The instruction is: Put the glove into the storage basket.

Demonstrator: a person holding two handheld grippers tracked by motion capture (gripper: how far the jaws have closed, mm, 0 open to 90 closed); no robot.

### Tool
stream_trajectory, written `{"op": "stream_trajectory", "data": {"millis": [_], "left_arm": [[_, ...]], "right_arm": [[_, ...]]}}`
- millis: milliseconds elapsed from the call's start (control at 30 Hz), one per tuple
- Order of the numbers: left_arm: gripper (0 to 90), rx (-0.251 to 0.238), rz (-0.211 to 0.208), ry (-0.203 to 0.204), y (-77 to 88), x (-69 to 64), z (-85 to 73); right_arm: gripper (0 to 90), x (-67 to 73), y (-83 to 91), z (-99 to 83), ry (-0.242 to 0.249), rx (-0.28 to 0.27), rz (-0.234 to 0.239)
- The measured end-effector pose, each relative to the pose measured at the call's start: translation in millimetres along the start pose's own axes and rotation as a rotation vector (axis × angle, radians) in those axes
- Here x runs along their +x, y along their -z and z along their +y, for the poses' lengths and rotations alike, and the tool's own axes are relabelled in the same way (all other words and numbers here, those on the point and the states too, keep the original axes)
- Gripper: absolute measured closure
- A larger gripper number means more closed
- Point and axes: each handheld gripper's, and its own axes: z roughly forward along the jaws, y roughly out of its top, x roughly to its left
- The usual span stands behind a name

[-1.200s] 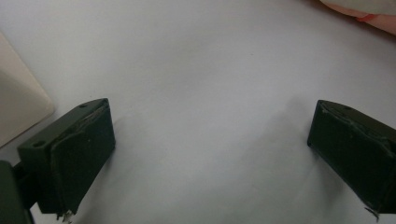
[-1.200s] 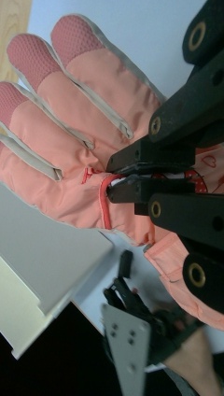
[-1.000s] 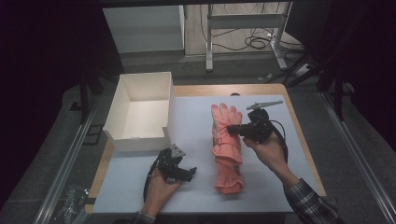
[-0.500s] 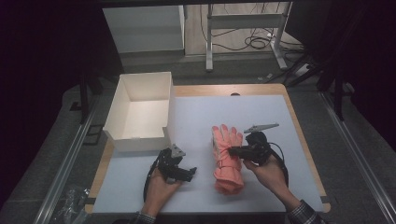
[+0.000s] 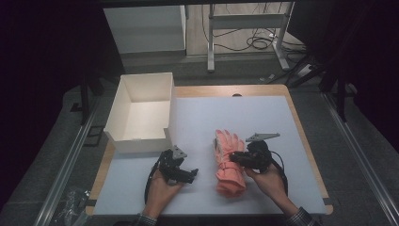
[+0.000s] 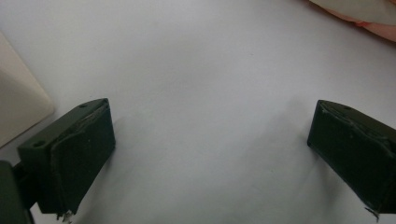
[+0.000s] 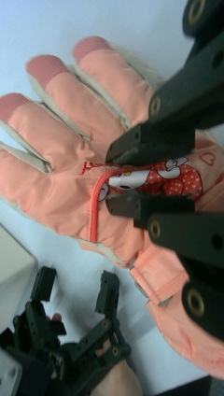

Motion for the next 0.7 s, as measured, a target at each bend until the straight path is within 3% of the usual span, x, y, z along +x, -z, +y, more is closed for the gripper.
{"op": "stream_trajectory", "data": {"millis": [167,400,500,700], "left_arm": [[0.9,-0.001,0.001,-0.003,0.0,0.2,0.0],[0.9,0.0,0.001,-0.003,0.0,0.2,0.0],[0.9,0.0,0.0,0.0,0.0,0.0,0.0],[0.9,-0.003,0.0,0.004,-0.2,-0.2,0.0]], "right_arm": [[62.4,0.4,13.6,13.1,0.067,-0.002,-0.003],[54.2,-8.7,27.0,18.3,0.093,-0.017,-0.029],[52.7,-20.1,30.7,11.5,0.1,-0.023,-0.067],[52.7,-36.2,30.0,-9.2,0.096,-0.009,-0.066]]}}
